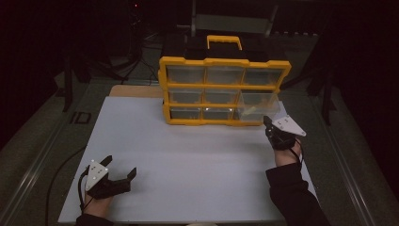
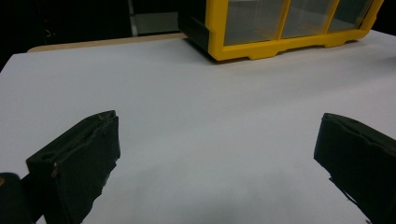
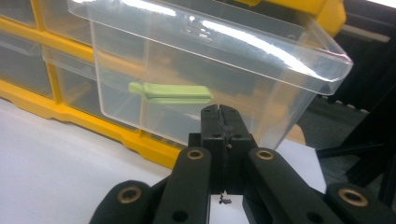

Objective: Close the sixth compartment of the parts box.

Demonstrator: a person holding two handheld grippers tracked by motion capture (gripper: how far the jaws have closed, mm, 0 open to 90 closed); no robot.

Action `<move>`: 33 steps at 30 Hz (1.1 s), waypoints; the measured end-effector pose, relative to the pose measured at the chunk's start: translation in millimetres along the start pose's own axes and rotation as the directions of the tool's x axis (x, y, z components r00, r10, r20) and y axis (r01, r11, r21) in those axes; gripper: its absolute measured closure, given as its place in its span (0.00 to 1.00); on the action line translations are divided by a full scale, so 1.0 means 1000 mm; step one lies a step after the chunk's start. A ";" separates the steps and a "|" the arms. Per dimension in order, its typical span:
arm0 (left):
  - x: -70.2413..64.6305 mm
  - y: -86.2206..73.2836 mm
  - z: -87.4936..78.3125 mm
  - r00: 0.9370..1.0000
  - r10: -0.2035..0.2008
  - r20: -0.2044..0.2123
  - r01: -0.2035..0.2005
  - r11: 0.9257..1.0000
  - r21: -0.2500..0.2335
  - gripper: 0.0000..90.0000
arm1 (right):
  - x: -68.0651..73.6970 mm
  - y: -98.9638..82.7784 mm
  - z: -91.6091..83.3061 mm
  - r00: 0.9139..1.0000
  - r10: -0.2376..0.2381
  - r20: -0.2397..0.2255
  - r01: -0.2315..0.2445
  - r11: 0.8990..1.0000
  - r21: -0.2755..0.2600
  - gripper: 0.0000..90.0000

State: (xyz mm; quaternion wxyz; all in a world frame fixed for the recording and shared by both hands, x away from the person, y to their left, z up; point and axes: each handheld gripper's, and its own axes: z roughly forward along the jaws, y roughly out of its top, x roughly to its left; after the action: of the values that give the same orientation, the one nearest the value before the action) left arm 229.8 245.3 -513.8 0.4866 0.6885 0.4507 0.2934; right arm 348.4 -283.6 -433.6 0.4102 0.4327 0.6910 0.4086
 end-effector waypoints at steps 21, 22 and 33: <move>0.000 0.000 0.000 1.000 0.003 -0.001 -0.003 1.000 0.000 0.01 | 0.000 0.013 0.024 1.000 0.023 0.008 -0.023 1.000 0.014 1.00; 0.000 0.000 0.000 1.000 0.003 0.000 -0.003 1.000 -0.001 0.01 | 0.000 0.013 0.025 1.000 0.023 0.009 -0.023 1.000 0.015 1.00; 0.000 0.000 0.000 1.000 0.004 0.000 -0.004 1.000 -0.001 0.01 | -0.003 0.018 0.037 1.000 0.027 0.014 -0.028 0.999 0.024 1.00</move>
State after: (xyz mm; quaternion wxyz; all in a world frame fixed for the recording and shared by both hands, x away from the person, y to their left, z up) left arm 229.4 245.3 -513.8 0.4862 0.6891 0.4495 0.2946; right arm 388.1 -273.7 -428.6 0.4041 0.4498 0.6870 0.4030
